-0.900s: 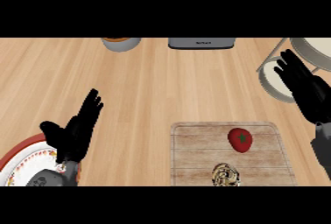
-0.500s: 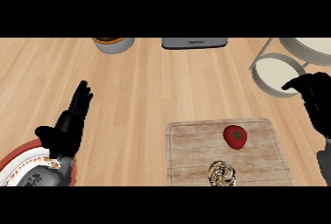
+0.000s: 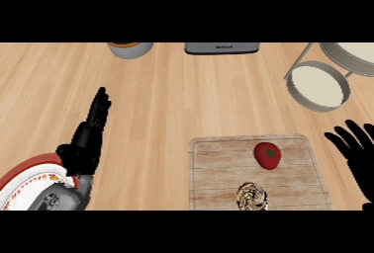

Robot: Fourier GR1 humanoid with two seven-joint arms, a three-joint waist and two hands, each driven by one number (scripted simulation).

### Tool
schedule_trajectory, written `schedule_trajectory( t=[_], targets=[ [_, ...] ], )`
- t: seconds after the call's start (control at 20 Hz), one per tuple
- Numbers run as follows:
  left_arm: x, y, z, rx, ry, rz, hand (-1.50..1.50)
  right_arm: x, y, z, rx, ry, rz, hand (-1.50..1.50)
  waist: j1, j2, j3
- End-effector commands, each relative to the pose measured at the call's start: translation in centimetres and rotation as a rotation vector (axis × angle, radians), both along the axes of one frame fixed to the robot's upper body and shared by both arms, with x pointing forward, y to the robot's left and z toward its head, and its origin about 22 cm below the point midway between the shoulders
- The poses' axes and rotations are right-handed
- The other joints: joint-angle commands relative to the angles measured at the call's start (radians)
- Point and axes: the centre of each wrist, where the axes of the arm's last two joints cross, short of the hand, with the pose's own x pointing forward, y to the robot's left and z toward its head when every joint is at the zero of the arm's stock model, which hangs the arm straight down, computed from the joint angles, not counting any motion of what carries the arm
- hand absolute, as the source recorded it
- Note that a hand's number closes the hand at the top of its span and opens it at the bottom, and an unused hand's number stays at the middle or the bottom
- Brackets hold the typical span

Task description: Pick the cupcake from the cutting board and place it in the tiered basket

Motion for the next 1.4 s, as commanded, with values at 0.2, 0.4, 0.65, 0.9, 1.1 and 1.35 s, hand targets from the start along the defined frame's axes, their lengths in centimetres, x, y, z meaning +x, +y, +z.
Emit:
schedule_trajectory(
  t=[0.2,0.4,0.65,0.9,1.1,1.35],
  targets=[
    [0.1,0.4,-0.4,0.008,0.014,0.035,0.0,-2.8,-7.4,10.8,-0.61,-0.207,0.075,-1.5,-0.027,-0.009,-0.007],
    [-0.4,0.3,-0.6,0.019,0.008,0.016,0.0,-3.0,-5.7,17.0,-0.971,-0.323,0.143,-1.5,-0.023,-0.013,-0.007],
    [0.4,-0.3,0.6,0.003,0.005,0.002,0.0,-4.9,-1.3,21.7,-1.325,-0.429,0.103,-1.5,-0.017,-0.009,-0.006],
    [0.4,-1.1,1.6,0.003,0.001,-0.003,0.0,-8.4,4.4,21.1,-1.466,-0.395,0.111,-1.5,0.007,-0.004,-0.005],
    [-0.5,-1.3,1.0,0.021,0.001,-0.004,0.0,-11.1,7.9,20.4,-1.494,-0.366,0.112,-1.5,0.023,-0.001,-0.004],
    [1.6,-0.9,1.2,0.017,-0.013,-0.016,0.0,-10.9,9.3,21.1,-1.537,-0.355,0.123,-1.5,0.02,0.002,-0.005]
  ],
)
